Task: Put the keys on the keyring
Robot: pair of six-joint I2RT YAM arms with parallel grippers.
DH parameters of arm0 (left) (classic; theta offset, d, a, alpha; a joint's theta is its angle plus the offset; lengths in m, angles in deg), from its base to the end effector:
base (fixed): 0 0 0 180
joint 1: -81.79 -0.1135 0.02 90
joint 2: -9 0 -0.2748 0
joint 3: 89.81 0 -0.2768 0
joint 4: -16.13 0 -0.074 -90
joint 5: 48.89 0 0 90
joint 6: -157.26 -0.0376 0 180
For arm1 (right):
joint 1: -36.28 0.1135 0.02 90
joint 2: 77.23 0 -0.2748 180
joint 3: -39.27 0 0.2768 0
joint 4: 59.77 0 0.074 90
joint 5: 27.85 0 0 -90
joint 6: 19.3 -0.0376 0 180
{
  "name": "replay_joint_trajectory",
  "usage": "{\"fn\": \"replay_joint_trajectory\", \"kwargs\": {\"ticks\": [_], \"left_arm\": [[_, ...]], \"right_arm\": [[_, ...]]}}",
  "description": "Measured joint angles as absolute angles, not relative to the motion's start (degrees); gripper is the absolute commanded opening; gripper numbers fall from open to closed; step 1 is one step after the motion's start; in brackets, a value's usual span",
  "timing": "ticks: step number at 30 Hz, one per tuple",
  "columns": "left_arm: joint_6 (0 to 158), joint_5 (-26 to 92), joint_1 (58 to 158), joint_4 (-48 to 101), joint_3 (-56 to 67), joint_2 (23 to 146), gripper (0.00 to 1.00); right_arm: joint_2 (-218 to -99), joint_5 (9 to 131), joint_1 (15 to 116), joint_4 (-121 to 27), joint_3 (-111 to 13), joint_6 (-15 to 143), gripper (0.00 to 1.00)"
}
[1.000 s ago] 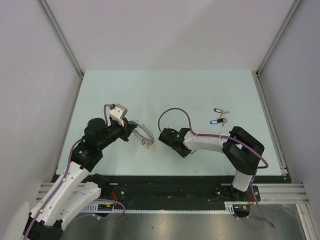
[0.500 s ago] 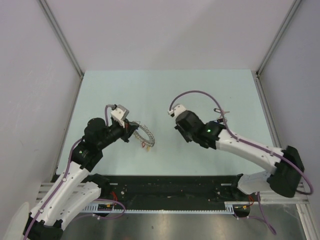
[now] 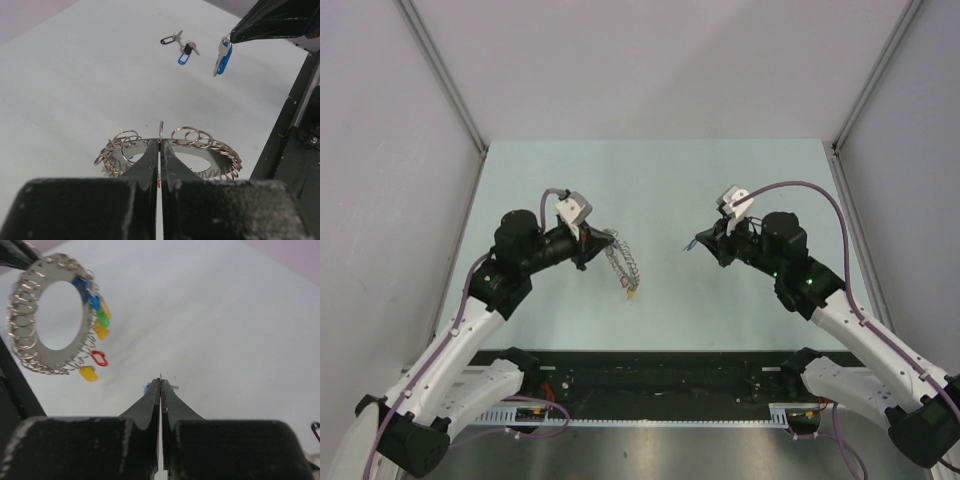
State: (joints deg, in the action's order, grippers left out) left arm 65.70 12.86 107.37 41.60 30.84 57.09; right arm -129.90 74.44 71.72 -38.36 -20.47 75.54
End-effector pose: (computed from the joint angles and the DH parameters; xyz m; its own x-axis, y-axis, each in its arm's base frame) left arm 0.1833 -0.1075 0.3458 -0.1997 0.1222 -0.9722 0.7999 0.5933 -0.0898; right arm 0.1871 0.1430 0.3387 -0.1391 -0.2002 -0.9698 -0.7490 0.6619 -0.0292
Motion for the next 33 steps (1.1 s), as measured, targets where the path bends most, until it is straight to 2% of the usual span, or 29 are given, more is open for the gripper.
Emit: {"fn": "replay_joint_trajectory", "kwargs": {"ticks": [13, 25, 33], "left_arm": [[64.2, 2.9, 107.4, 37.2, 21.9, 66.9, 0.0], [60.5, -9.6, 107.4, 31.8, 21.9, 71.0, 0.0], [55.9, -15.2, 107.9, 30.5, 25.6, 70.4, 0.0]], "right_arm": [[-128.3, 98.5, 63.1, -56.7, -17.8, 72.6, 0.0], [-136.3, 117.3, 57.3, -72.4, -17.1, 67.4, 0.0], [-140.7, 127.5, 57.6, -80.6, -16.9, 62.0, 0.0]]}}
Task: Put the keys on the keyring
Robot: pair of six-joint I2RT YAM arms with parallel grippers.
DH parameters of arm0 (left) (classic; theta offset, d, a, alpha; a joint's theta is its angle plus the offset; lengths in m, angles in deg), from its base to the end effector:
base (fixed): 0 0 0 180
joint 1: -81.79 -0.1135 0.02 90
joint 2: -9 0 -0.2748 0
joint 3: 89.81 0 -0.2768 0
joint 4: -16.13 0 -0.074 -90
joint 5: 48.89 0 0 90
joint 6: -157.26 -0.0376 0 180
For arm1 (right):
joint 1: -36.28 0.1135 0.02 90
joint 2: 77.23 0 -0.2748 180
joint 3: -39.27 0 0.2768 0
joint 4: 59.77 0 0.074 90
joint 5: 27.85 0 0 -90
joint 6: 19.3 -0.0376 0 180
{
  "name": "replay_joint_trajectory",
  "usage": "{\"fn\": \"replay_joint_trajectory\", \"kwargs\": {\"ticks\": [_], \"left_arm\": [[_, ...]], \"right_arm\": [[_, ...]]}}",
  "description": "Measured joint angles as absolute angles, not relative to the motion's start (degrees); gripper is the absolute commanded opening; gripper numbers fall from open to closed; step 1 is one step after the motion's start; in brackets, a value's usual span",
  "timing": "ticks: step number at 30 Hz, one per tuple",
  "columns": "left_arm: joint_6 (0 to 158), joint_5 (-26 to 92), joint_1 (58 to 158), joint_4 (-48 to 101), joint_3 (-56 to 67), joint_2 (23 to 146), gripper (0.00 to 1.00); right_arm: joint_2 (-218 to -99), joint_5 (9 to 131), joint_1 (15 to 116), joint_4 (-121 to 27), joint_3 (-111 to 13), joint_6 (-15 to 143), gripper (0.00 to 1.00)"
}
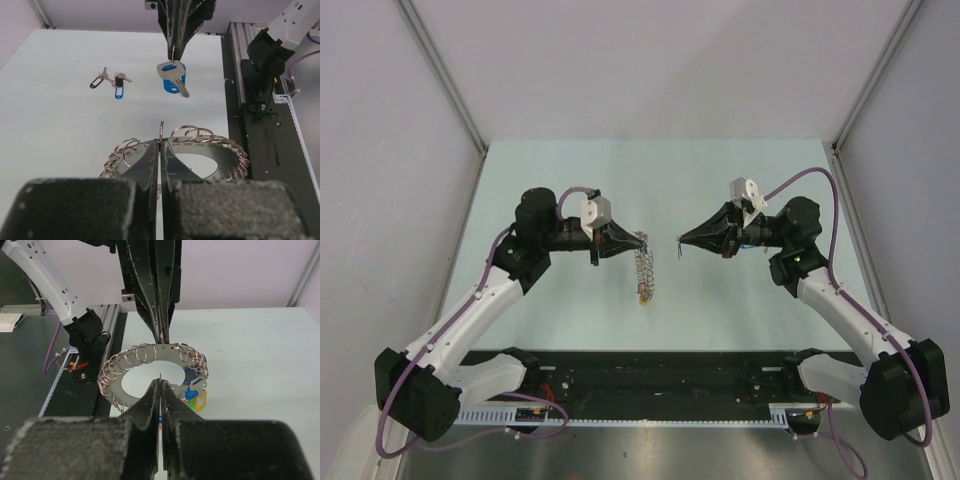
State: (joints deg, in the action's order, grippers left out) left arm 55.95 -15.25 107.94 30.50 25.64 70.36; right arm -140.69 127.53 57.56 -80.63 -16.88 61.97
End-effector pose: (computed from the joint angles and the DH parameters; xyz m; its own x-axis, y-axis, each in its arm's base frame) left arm 0.2175 -0.1417 0.3517 0.0210 0.1107 -0.9936 0.9924 0.1179 0.0341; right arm 0.2289 0.1258 0.3451 0.0678 0.0943 -0.9932 -0.9966 0.0538 -0.0630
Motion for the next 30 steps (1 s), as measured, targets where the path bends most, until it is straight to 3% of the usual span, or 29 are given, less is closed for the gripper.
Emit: {"fn": "replay_joint_trajectory", "kwargs": {"ticks": [8, 30], "left_arm": [[51.6, -16.1, 110.9, 33.4, 25.8, 70.3, 0.0], [47.2, -16.1, 113.1, 36.7, 26.2, 70.3, 0.0]], "right_arm": [[-142.0, 130.1, 59.8, -80.7, -16.9, 63.1, 0.0], [-143.3, 123.3, 68.3, -58.6, -21.6, 82.7, 0.0]]}}
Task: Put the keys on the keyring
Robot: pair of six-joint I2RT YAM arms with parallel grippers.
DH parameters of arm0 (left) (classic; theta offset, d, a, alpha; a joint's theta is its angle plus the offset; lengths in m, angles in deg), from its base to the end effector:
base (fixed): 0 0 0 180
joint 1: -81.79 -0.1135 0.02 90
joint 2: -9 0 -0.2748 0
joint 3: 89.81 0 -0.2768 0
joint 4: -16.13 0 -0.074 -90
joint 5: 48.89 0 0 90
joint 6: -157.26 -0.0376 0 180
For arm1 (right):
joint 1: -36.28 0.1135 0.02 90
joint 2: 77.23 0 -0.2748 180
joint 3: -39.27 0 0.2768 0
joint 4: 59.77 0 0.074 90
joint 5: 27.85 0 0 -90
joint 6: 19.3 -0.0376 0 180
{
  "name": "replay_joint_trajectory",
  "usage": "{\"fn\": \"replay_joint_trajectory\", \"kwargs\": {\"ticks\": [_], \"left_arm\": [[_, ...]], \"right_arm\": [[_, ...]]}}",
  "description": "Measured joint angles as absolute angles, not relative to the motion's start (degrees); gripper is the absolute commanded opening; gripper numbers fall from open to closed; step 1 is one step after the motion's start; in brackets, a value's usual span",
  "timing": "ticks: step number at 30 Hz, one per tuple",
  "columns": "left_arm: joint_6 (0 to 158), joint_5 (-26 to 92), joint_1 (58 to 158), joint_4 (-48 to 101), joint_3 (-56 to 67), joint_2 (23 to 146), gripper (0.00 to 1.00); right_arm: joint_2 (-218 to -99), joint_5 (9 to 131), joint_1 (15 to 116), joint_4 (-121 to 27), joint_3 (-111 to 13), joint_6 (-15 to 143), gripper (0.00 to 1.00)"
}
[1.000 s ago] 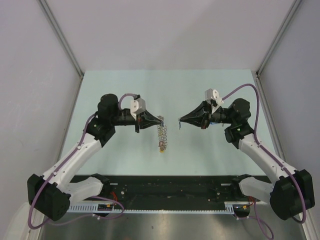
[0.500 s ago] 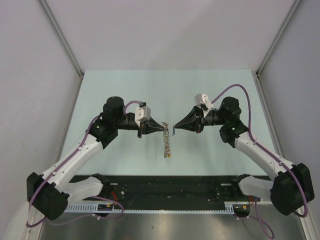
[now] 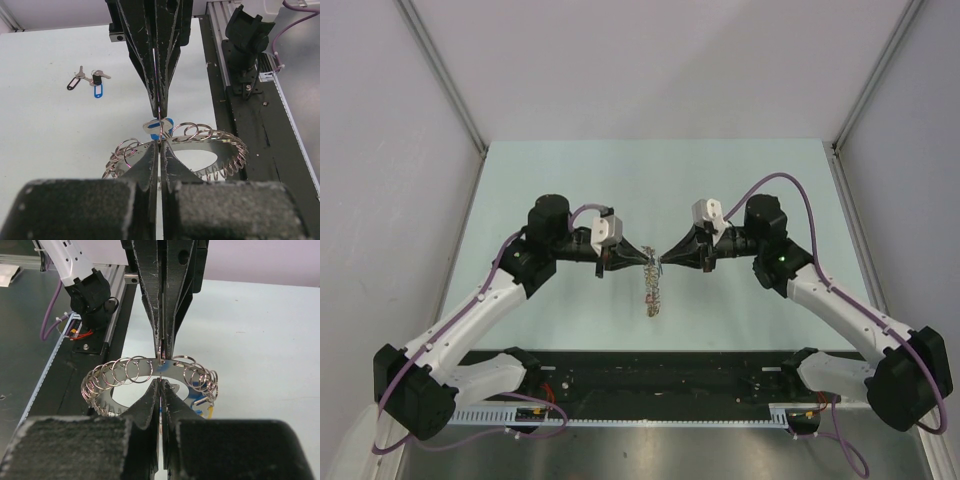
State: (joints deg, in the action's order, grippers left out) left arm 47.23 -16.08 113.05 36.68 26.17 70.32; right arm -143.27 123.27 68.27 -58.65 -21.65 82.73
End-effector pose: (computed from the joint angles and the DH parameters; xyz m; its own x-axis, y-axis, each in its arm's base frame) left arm 0.2011 -0.1590 0.3387 0.0844 0.1659 -0.9825 0.9964 -0.0093 0.0840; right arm 0.2164 0.1740 0.3299 0.1170 -0.0456 -0.9921 -0.9915 -0.0624 -0.1141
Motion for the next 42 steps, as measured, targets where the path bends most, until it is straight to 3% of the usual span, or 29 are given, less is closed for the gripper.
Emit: {"fn": "replay_joint_trajectory", "kwargs": {"ticks": [20, 42], "left_arm": [[35.8, -15.1, 113.2, 43.0, 26.4, 67.8, 0.0], [35.1, -14.7, 113.6, 43.0, 26.4, 66.8, 0.0]], "right_arm": [[-139.8, 115.3, 73.8, -47.4, -23.8, 96.4, 0.0], [-138.2, 105.8, 79.2, -43.0, -25.7, 101.2, 0.0]]}}
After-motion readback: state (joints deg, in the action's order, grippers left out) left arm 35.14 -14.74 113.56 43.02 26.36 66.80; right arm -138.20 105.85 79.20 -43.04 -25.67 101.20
